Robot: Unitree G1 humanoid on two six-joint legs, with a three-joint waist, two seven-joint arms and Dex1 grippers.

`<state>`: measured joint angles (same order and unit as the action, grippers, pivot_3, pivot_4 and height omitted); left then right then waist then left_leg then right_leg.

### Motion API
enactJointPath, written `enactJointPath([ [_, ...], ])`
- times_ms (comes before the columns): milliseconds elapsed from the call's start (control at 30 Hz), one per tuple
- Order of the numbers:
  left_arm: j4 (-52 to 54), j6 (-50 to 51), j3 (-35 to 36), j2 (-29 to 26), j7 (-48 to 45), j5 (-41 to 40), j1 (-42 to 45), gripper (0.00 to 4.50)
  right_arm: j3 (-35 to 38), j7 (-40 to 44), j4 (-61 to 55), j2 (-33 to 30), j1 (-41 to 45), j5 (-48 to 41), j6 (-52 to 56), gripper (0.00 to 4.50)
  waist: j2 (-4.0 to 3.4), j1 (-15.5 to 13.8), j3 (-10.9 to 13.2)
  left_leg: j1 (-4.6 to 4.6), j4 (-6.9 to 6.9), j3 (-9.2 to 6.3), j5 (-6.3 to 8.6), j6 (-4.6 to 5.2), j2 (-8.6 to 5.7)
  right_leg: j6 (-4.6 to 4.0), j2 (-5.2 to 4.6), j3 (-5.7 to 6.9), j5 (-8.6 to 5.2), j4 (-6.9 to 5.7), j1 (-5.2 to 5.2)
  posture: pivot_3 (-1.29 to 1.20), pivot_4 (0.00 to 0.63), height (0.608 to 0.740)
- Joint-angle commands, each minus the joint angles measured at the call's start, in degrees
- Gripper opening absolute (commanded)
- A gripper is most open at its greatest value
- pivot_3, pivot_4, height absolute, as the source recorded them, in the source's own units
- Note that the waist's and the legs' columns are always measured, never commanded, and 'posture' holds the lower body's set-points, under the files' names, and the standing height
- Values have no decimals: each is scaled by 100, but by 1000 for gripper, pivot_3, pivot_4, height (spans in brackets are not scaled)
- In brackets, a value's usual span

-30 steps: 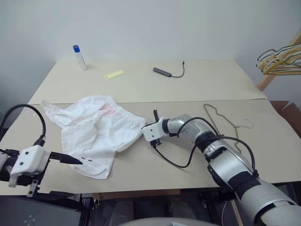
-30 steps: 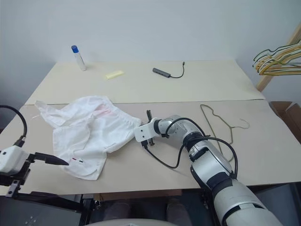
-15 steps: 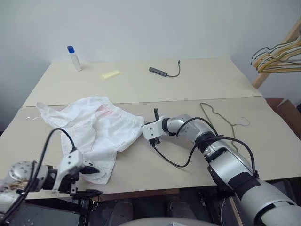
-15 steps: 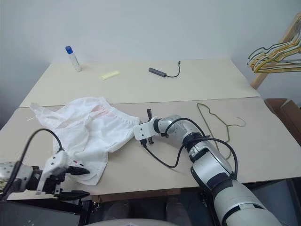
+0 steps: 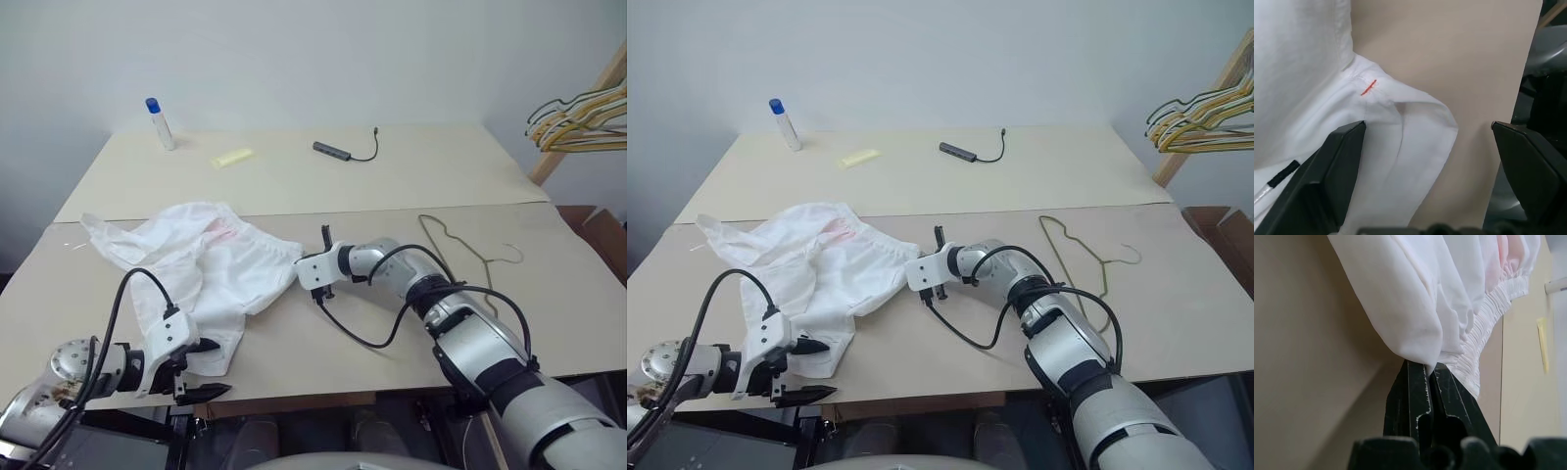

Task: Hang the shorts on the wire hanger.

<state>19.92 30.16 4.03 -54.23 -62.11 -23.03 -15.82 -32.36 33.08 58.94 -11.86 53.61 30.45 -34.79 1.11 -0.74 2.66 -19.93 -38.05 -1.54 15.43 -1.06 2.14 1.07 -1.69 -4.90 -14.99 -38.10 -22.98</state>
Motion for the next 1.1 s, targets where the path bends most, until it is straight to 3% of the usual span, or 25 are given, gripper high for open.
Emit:
enactJointPath([
  [33, -345, 387, -119, 117, 137, -42, 73, 4484, 112, -131, -157, -27, 83, -38, 15, 0, -1, -3, -1, 2, 0, 0, 0, 0, 0, 0, 0, 0, 0, 0, 2, 156, 0, 740],
  [67, -387, 442, -128, 154, 183, -52, 115, 4484, 110, -140, -148, -26, 87, -37, 18, 0, -2, -3, -1, 8, 1, 0, 0, 0, -1, 0, 0, 0, 0, 0, 7, 156, 0, 740],
  [167, -443, 508, -257, 141, 236, 64, 172, 3859, 98, -172, -133, -27, 93, -21, 26, 0, -2, 3, -1, 33, 7, 0, 0, 0, -1, 2, 0, -1, -2, 3, 30, 157, 0, 740],
  [267, -483, 542, -293, 227, 362, 77, 209, 2963, 83, -194, -129, -31, 77, 8, 29, 0, -2, 11, -1, 75, 24, 4, 0, 0, -2, 18, 0, -9, -16, 10, 66, 156, 0, 740],
  [567, -535, -73, -186, 128, 231, 218, 70, 68, 89, -209, -134, -57, 79, 19, 66, 0, -2, 26, -1, 73, 28, 11, 1, 0, -2, 14, 0, -19, -15, 11, 58, 160, 0, 740],
  [700, -690, -1023, 2, -88, -141, 424, 24, 25, 57, -554, -18, -88, 234, 227, 346, 0, -2, 41, -1, 67, 30, 17, 1, 0, -1, 10, 1, -26, -14, 10, 45, 161, 0, 740],
  [933, -1881, -2533, -644, -91, 120, 1769, 1369, 25, 97, -1045, 276, -668, 542, 495, 603, 0, 1, -19, 1, 60, 30, 16, 0, -1, -3, 11, 6, -25, -15, 9, 37, 141, 0, 740],
  [1100, -2596, -3119, -1181, 309, 92, 2232, 2656, 25, 359, -623, -335, -1547, 235, 251, 648, 0, 7, -27, -1, 15, 26, 18, 0, -1, -13, 5, 0, -31, -5, 15, 7, 131, 0, 740],
])
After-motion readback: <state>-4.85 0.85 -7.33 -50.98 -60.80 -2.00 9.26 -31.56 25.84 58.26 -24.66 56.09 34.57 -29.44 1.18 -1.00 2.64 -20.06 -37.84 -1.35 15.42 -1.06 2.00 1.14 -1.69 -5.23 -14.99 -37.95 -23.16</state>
